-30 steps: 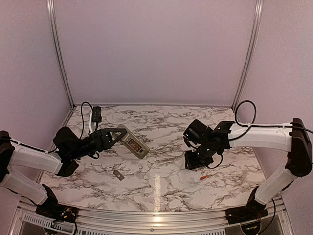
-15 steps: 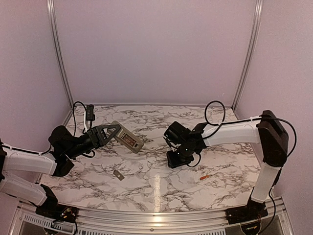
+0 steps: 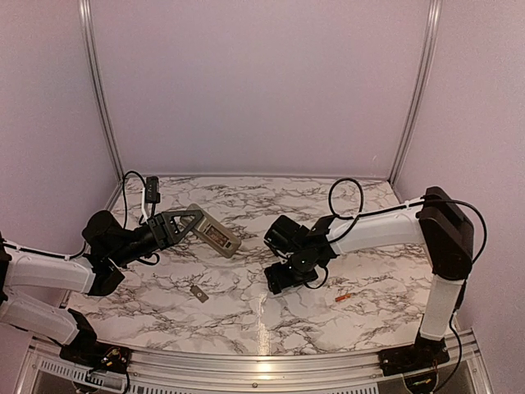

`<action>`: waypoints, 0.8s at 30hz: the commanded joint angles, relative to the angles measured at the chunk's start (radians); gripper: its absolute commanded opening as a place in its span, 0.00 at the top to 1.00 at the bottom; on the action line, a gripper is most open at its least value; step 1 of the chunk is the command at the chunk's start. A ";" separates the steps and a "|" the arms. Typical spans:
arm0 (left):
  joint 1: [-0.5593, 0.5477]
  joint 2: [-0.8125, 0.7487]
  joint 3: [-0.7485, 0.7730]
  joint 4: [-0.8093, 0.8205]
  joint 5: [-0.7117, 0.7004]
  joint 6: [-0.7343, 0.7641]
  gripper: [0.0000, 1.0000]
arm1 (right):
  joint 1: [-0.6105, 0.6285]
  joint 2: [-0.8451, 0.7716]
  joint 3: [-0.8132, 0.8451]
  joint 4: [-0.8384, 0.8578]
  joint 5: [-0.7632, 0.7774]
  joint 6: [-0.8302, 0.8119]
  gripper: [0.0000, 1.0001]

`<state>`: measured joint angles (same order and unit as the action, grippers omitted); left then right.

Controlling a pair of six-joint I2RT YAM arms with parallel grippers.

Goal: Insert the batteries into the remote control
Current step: Place the battery at the center of the board.

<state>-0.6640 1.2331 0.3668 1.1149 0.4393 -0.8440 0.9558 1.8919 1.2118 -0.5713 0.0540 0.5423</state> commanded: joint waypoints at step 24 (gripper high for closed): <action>0.007 -0.098 0.081 -0.169 0.019 0.067 1.00 | -0.088 -0.126 -0.128 0.055 -0.103 -0.766 0.12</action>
<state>-0.6628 1.1698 0.4118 0.9867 0.4461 -0.8021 0.9073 1.7710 1.1061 -0.5804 0.0002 -0.1112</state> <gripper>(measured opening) 0.233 0.884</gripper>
